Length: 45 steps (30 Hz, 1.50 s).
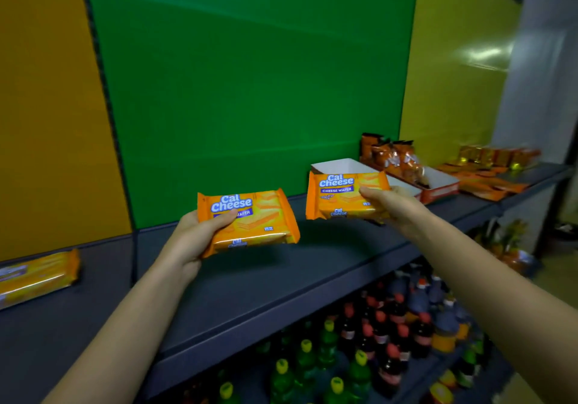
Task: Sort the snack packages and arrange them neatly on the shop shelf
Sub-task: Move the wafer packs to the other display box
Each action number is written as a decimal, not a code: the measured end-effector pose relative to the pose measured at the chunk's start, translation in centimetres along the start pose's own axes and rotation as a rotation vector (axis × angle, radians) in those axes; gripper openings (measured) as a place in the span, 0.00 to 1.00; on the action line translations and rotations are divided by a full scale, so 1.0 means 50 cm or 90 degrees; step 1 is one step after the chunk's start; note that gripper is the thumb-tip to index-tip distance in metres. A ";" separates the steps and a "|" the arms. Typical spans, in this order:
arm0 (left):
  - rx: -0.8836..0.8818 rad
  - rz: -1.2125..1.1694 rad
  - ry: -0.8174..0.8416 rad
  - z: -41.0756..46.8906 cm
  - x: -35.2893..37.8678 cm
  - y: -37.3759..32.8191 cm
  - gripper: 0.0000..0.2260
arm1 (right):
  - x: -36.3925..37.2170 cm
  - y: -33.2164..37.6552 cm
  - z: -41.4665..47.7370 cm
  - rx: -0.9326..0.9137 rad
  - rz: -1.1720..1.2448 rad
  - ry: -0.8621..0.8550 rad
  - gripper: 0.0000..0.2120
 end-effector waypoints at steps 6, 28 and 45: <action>-0.021 -0.044 0.032 0.068 0.234 0.025 0.01 | -0.223 -0.005 0.086 -0.028 0.002 -0.055 0.20; -0.015 -0.028 -0.019 0.461 0.604 -0.064 0.19 | -0.366 -0.033 0.455 -0.066 0.001 -0.049 0.16; 0.032 0.127 -0.200 0.572 0.647 -0.030 0.17 | -0.250 -0.113 0.628 -0.131 -0.089 0.231 0.17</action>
Point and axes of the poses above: each hand's wrist, its own z-axis towards the middle knuckle, its own x-axis out of the palm, y = z × x, the point moved 5 cm from there along z, towards the middle knuckle, and after that the axes turned 10 degrees about -x, right-handed, at the moved point
